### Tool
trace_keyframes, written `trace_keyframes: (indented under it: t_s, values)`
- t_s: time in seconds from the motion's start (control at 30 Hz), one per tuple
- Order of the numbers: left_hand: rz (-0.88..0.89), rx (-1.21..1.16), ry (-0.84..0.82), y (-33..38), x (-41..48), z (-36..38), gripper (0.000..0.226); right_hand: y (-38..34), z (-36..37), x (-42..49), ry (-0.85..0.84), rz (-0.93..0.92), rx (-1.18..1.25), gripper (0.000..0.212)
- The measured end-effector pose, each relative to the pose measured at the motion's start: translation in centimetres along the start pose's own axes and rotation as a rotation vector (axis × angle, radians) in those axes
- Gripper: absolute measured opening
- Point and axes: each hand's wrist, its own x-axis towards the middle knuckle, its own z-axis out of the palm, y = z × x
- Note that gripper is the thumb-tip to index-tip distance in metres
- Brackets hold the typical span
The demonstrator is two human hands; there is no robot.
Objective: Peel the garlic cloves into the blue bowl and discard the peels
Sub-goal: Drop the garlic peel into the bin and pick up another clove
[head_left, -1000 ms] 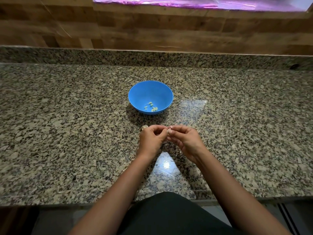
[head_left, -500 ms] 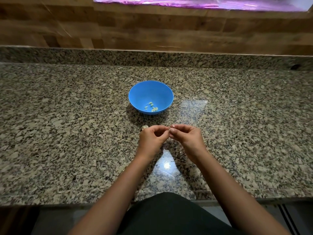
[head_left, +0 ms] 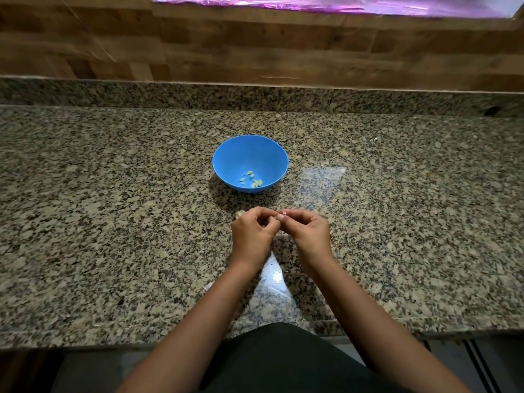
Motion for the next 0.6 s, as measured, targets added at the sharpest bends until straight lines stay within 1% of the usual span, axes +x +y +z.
trace_keyframes:
  t_s: [0.13, 0.23, 0.3, 0.37, 0.5, 0.53, 0.6]
  values:
    - [-0.119, -0.118, -0.061, -0.4, 0.6, -0.4, 0.004, -0.5, -0.3, 0.4, -0.027, 0.206, 0.277, 0.011]
    - [-0.146, -0.137, -0.08, -0.7, 0.5, -0.4, 0.007, -0.6, -0.8, 0.5, -0.05, 0.305, 0.345, 0.016]
    - [-0.158, -0.137, -0.088, -0.7, 0.4, -0.4, 0.008, -0.5, -1.0, 0.5, -0.064, 0.353, 0.362, 0.015]
    - [-0.142, -0.123, -0.075, -0.6, 0.3, -0.4, 0.007, -0.5, -1.1, 0.5, -0.075, 0.369, 0.374, 0.013]
    - [0.002, 0.003, -0.065, 0.0, -0.4, -0.3, 0.006, -0.6, -1.1, 0.2, -0.108, 0.366, 0.367, 0.013]
    - [0.009, 0.003, -0.063, 0.0, -0.5, -0.2, 0.006, -0.6, -1.0, 0.2, -0.106, 0.362, 0.37, 0.015]
    - [-0.057, -0.059, -0.05, 0.0, -0.5, 0.0, 0.004, -0.6, -1.0, 0.3, -0.093, 0.365, 0.373, 0.022]
